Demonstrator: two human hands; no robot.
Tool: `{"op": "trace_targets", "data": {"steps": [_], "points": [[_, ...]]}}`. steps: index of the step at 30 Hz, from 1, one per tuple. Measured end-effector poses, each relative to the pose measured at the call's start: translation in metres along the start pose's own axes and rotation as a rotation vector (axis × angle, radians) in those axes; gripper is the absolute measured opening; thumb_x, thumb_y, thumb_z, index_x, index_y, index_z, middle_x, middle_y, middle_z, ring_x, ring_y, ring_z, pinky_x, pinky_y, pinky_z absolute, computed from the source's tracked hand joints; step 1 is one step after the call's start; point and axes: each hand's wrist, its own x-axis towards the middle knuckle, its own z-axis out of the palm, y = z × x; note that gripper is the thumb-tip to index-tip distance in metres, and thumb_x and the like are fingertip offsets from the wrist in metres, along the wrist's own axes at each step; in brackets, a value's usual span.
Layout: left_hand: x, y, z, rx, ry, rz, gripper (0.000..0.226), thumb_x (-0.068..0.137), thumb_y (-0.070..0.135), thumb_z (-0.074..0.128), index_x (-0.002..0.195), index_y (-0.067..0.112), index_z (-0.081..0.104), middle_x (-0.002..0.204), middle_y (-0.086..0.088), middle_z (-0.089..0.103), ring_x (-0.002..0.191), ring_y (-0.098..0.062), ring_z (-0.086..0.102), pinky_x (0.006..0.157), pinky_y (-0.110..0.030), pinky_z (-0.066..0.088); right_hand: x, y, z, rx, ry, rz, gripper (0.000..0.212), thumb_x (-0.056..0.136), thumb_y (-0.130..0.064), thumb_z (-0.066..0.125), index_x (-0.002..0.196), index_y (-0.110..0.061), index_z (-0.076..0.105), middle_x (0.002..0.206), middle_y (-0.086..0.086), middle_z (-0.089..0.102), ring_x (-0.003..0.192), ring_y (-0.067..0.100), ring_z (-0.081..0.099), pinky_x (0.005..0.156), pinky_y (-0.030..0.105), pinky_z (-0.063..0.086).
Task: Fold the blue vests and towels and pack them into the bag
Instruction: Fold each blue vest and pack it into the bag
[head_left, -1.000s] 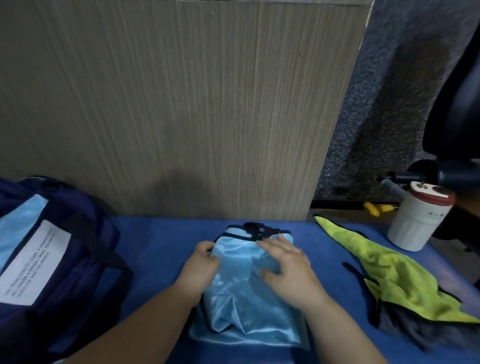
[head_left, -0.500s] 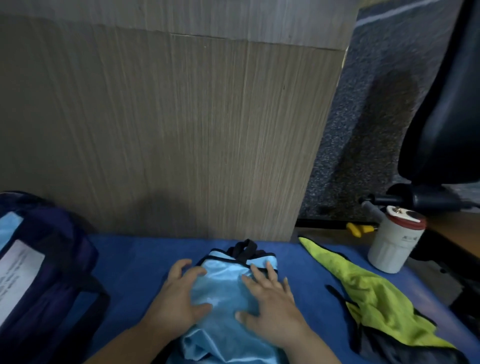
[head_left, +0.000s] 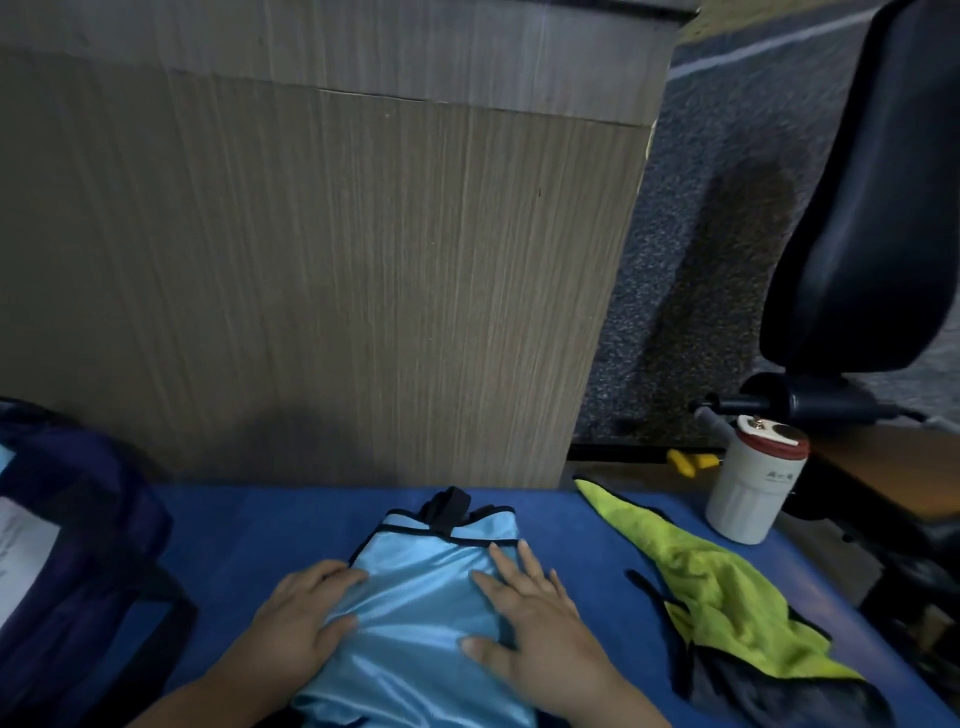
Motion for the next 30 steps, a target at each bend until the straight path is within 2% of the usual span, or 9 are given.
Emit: {"op": "trace_targets", "data": {"steps": [2,6,9,11,13,16,23,26,30], "points": [[0.000,-0.008,-0.002,-0.074,0.033,0.008,0.050,0.070,0.069,0.032,0.111,0.089,0.012,0.129,0.028,0.036,0.119,-0.001,0.041,0.099,-0.015,0.026,-0.002,0.000,-0.002,0.009,0.000,-0.013,0.102,0.062,-0.086,0.022,0.153,-0.040,0.019,0.152,-0.030,-0.013,0.141,0.000,-0.027,0.121,0.038,-0.010],[-0.007,-0.010,-0.009,-0.148,0.098,0.057,0.040,0.089,0.031,0.063,0.103,0.067,0.053,0.133,0.021,0.038,0.119,0.002,0.043,0.094,-0.007,0.030,-0.003,0.003,0.001,0.008,0.039,-0.057,0.081,0.079,-0.078,0.035,0.150,-0.042,0.026,0.152,-0.033,-0.007,0.141,-0.004,-0.021,0.119,0.034,-0.005],[-0.011,-0.015,-0.010,-0.221,0.148,0.090,0.049,0.089,-0.001,0.061,0.086,0.048,0.065,0.127,0.024,0.041,0.116,0.008,0.044,0.087,0.001,0.032,-0.002,0.010,0.004,0.036,0.208,-0.127,0.048,0.086,-0.058,0.060,0.131,-0.043,0.054,0.139,-0.034,0.031,0.139,-0.008,0.016,0.112,0.021,0.018],[-0.014,-0.021,-0.012,-0.258,0.166,0.118,0.056,0.082,-0.011,0.062,0.079,0.044,0.068,0.112,0.025,0.053,0.110,0.012,0.047,0.086,0.000,0.035,-0.002,0.011,0.002,0.089,0.239,-0.161,0.024,0.086,-0.028,0.067,0.106,-0.041,0.068,0.108,-0.031,0.050,0.113,-0.010,0.038,0.096,0.013,0.031],[-0.017,-0.026,-0.014,-0.303,0.156,0.139,0.064,0.077,-0.014,0.062,0.075,0.049,0.068,0.102,0.022,0.061,0.100,0.006,0.056,0.084,-0.008,0.040,-0.003,0.010,0.001,0.147,0.189,-0.193,0.038,0.081,-0.003,0.061,0.092,-0.037,0.072,0.093,-0.027,0.056,0.100,-0.008,0.046,0.086,0.009,0.035],[-0.022,-0.021,-0.022,-0.391,0.021,0.114,0.069,0.081,-0.020,0.054,0.080,0.047,0.072,0.106,0.024,0.061,0.100,0.006,0.059,0.087,-0.005,0.039,-0.003,0.013,0.002,0.195,0.045,-0.206,0.057,0.074,0.013,0.049,0.090,-0.036,0.072,0.105,-0.017,0.064,0.106,-0.002,0.051,0.091,0.005,0.034],[-0.023,-0.019,-0.035,-0.406,-0.225,0.082,0.073,0.076,-0.019,0.047,0.099,0.044,0.074,0.127,0.013,0.049,0.117,0.013,0.045,0.099,-0.002,0.029,-0.005,0.027,0.000,0.220,-0.201,-0.134,0.062,0.081,-0.007,0.075,0.119,-0.053,0.058,0.136,-0.032,0.035,0.130,-0.018,0.025,0.101,-0.003,0.019],[-0.022,-0.020,-0.035,-0.313,-0.276,0.095,0.061,0.080,-0.009,0.057,0.112,0.042,0.067,0.130,0.020,0.043,0.124,0.011,0.037,0.104,-0.002,0.024,-0.008,0.023,0.001,0.208,-0.153,-0.126,0.051,0.079,-0.017,0.081,0.111,-0.052,0.063,0.135,-0.031,0.037,0.130,-0.016,0.028,0.102,-0.001,0.021],[-0.018,-0.021,-0.029,-0.203,-0.253,0.134,0.052,0.083,0.007,0.071,0.115,0.047,0.062,0.128,0.030,0.036,0.119,0.017,0.027,0.091,0.009,0.015,-0.009,0.019,0.004,0.252,-0.027,-0.131,0.030,0.075,-0.018,0.085,0.087,-0.042,0.070,0.127,-0.025,0.048,0.120,-0.019,0.039,0.095,-0.002,0.026]]}}
